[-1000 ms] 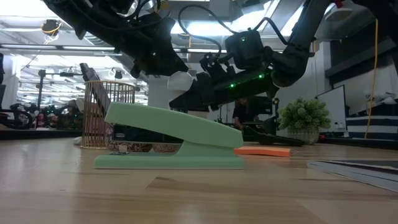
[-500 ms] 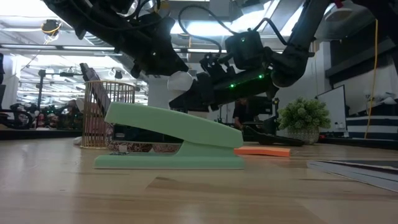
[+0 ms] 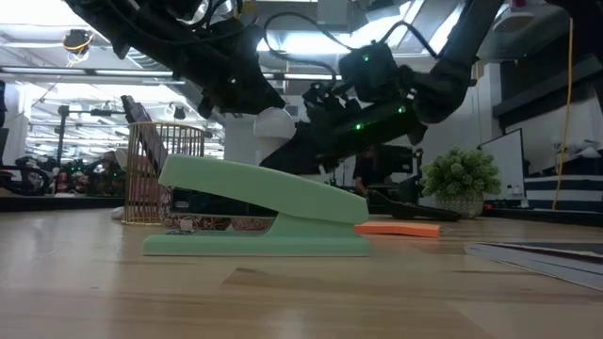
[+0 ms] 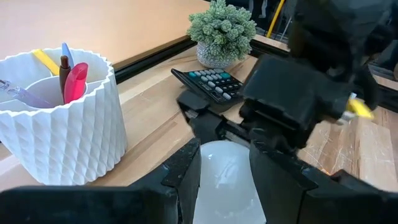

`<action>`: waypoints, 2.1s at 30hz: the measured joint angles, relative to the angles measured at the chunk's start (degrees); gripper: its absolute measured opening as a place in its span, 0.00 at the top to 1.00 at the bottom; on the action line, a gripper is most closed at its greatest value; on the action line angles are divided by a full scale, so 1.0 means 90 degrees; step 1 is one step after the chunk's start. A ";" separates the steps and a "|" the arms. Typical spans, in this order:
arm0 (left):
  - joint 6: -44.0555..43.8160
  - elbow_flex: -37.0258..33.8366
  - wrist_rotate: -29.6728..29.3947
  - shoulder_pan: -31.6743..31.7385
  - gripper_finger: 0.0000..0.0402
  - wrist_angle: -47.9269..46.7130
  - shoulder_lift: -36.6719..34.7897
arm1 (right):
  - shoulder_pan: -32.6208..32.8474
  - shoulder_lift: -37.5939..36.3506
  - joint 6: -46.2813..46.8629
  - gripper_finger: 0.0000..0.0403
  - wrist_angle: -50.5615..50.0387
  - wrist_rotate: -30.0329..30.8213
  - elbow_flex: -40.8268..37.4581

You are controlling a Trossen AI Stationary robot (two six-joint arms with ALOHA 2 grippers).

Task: Screw lightbulb
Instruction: Insert the white lightbulb into the silver lamp

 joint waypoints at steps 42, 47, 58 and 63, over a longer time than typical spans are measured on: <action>-0.0002 0.0000 -0.0022 0.0005 0.68 -0.0005 0.0000 | -0.0009 -0.2142 -0.0128 0.77 -0.3562 0.0449 0.0009; -0.0002 0.0001 -0.0022 0.0005 0.68 -0.0005 0.0000 | -0.0009 -0.2142 0.0037 0.85 -0.3548 0.0456 0.0009; -0.0002 0.0000 -0.0022 0.0005 0.68 -0.0010 0.0000 | -0.0009 -0.2142 0.0033 0.98 -0.3458 0.0691 0.0009; -0.0002 0.0000 -0.0023 0.0005 0.68 -0.0010 0.0000 | -0.0009 -0.2140 -0.0001 0.97 -0.3117 0.0691 0.0009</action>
